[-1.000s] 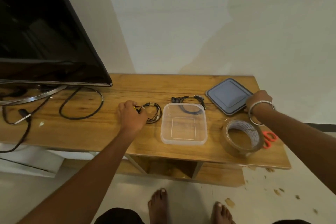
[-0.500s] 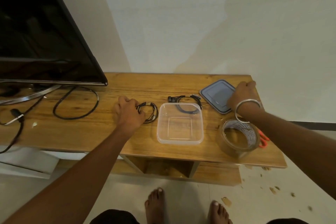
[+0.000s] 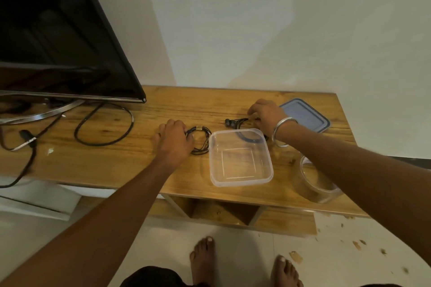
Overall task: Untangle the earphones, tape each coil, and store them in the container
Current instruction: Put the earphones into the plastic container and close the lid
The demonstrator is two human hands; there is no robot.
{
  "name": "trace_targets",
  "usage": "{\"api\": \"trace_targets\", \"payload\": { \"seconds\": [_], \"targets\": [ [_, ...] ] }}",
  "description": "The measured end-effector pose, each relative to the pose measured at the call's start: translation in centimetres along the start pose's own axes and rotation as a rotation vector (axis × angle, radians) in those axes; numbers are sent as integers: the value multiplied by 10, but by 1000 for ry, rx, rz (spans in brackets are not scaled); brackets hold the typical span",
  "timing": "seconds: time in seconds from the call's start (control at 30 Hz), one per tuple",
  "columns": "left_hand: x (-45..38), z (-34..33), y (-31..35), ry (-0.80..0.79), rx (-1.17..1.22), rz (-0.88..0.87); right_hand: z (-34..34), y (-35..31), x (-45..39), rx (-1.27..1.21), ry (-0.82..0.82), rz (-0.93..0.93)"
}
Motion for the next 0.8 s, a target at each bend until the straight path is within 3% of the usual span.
{"api": "trace_targets", "payload": {
  "seconds": [0.17,0.5,0.8],
  "targets": [
    [-2,-3,-2,-6,-15,-24,-6,0,-6,20,-53,-24],
    [-7,-8,-1,-41,-148,-29,-4,1,-7,-13,22,-99],
    [-10,4,-1,-44,125,55,24,12,4,-281,191,-138]
  ]
}}
Point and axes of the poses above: each hand's wrist, its own x-axis away from the middle knuckle, its own z-axis out of the back of the hand, y = z × x, the point moved 6 cm from there along -x, towards the middle knuckle, and after that the axes turned 3 degrees about x, right-handed, at the moved point
